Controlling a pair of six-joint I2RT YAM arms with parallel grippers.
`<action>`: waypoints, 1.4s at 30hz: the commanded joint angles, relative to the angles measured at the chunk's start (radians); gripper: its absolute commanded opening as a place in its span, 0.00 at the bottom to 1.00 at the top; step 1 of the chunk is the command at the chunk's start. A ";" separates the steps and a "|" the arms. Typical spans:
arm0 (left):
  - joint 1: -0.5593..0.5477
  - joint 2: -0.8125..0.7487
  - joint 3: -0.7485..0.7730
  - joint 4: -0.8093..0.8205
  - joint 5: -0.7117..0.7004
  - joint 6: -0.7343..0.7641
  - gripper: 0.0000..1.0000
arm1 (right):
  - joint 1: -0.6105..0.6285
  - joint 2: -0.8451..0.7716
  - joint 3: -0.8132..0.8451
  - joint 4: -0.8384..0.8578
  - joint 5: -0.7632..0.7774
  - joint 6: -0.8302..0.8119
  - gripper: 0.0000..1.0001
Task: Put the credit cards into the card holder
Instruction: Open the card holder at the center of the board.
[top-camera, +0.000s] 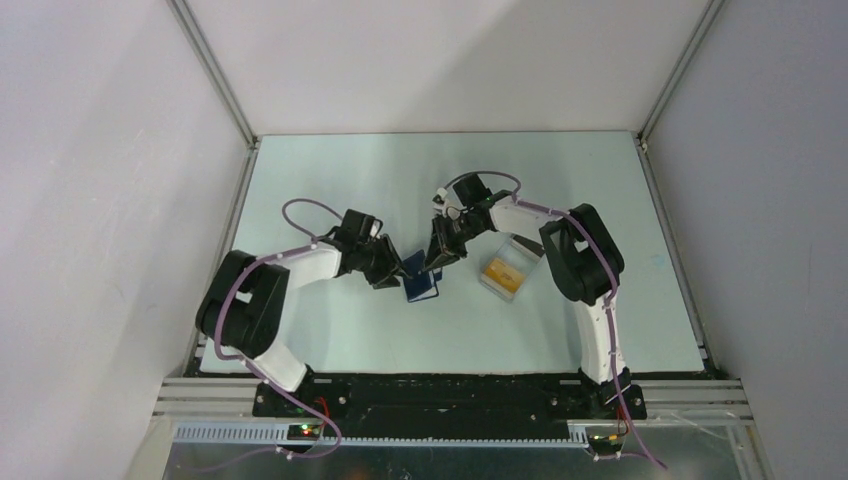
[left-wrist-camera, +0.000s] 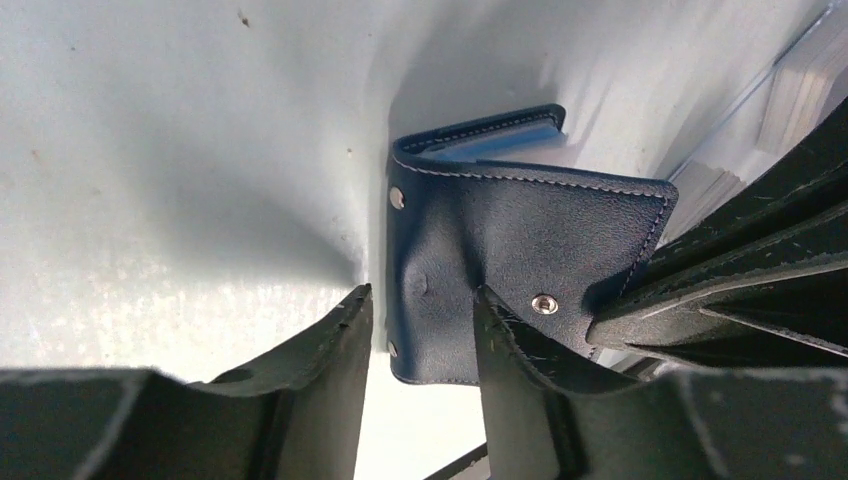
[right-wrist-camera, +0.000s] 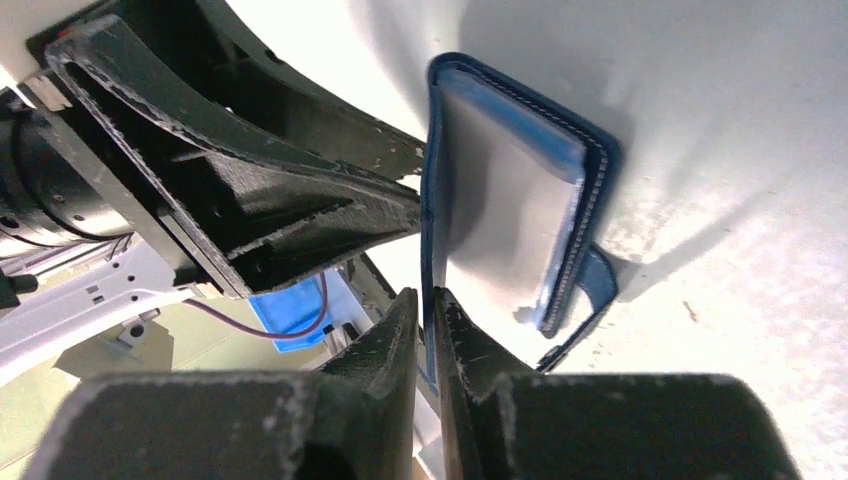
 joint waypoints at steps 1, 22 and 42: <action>-0.001 -0.071 -0.007 -0.022 0.005 0.038 0.48 | 0.014 -0.070 0.002 0.055 -0.048 0.043 0.14; 0.113 -0.464 -0.093 -0.084 -0.023 0.024 0.61 | 0.134 0.004 0.163 0.046 -0.040 0.052 0.32; 0.167 -0.573 -0.137 -0.102 -0.063 -0.010 0.46 | 0.214 0.034 0.194 0.108 -0.076 0.118 0.53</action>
